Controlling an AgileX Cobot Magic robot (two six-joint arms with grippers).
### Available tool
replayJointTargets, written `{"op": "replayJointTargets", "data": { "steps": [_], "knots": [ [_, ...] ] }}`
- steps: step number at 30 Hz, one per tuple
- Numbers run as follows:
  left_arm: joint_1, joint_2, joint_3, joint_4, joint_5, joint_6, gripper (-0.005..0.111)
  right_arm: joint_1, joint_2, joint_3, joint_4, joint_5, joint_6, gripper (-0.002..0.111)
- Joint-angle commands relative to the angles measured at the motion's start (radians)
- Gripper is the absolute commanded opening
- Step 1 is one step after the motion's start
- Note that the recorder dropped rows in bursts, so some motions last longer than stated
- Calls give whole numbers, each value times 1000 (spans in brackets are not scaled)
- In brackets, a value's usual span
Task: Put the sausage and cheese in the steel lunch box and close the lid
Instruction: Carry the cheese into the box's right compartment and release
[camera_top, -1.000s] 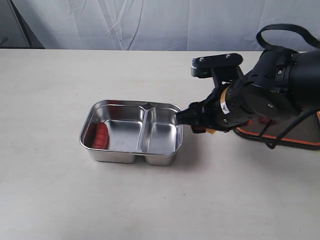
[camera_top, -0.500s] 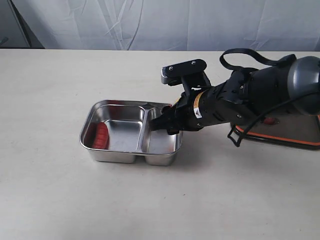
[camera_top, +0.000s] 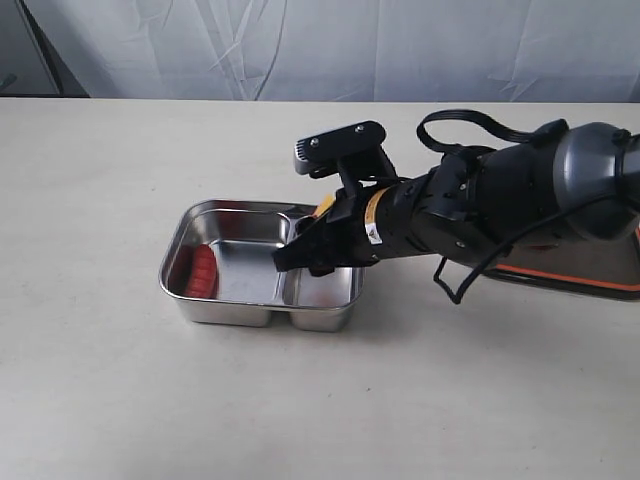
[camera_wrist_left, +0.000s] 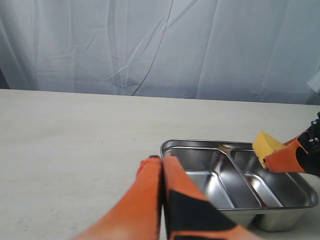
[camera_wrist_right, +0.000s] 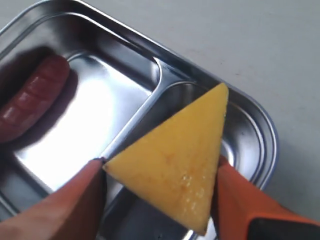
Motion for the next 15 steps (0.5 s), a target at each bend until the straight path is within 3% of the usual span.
{"op": "replayJointTargets", "data": {
  "steps": [1,4,11,15],
  "knots": [
    [-8,-5,5,0,-7,1,0,-1,1,-5,15,58,-8,-1],
    [-8,-5,5,0,-7,1,0,-1,1,-5,15,79,-8,9],
    [-6,-5,5,0,-7,1,0,-1,1,-5,6,36,-8,51],
    [-6,-5,5,0,-7,1,0,-1,1,-5,8,21,-8,56]
  ]
}}
